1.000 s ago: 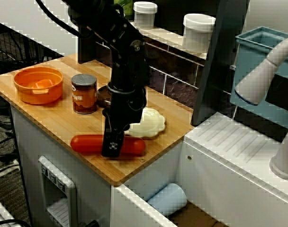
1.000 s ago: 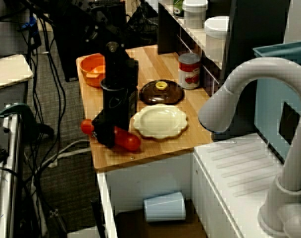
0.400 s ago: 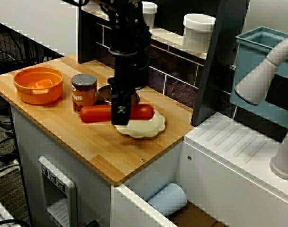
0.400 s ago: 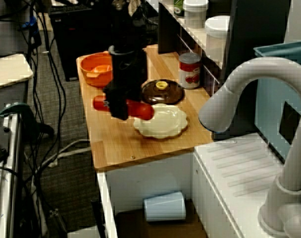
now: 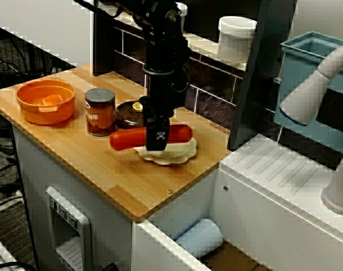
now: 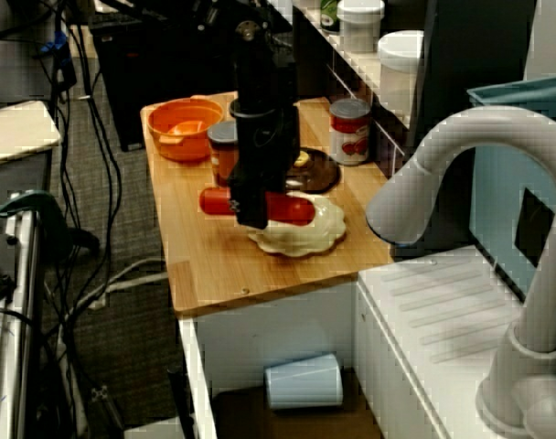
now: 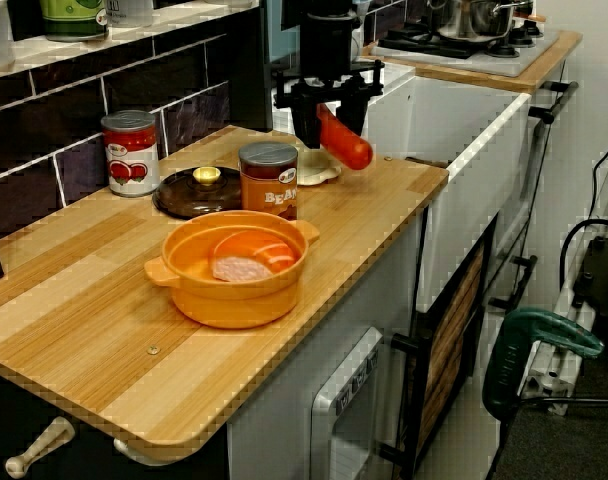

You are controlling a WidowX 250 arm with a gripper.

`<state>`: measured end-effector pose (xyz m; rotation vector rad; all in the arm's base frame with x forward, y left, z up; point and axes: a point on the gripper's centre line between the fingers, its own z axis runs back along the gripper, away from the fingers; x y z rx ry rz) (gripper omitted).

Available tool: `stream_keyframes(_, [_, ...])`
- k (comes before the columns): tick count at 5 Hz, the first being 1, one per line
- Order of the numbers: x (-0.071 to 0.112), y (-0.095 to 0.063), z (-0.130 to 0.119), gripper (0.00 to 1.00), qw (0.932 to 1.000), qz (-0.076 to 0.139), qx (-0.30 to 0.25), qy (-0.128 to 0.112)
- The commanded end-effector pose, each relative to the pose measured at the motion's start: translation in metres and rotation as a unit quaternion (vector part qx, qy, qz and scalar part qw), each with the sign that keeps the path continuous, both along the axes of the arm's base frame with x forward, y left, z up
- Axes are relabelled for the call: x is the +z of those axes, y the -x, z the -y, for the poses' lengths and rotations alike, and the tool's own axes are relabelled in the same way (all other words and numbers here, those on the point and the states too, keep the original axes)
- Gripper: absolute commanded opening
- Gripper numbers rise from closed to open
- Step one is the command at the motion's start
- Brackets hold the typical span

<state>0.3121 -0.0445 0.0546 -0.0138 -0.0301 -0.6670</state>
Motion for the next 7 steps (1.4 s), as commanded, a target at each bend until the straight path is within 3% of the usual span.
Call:
stream_keyframes(1, [0.007, -0.029, -0.007, 0.00, 0.9994, 0.008, 0.019, -0.027])
stream_keyframes(2, [0.005, -0.021, -0.008, 0.00, 0.9991, 0.002, -0.004, -0.041])
stream_keyframes(3, [0.006, -0.011, -0.008, 1.00, 0.9989, 0.001, -0.020, -0.042])
stream_keyframes(5, [0.001, 0.014, -0.018, 1.00, 0.9982, -0.027, -0.038, -0.038])
stream_keyframes(6, [-0.010, 0.015, -0.043, 1.00, 0.9973, -0.072, 0.016, -0.010])
stream_keyframes(7, [0.004, 0.016, -0.053, 1.00, 0.9970, -0.064, 0.039, 0.021])
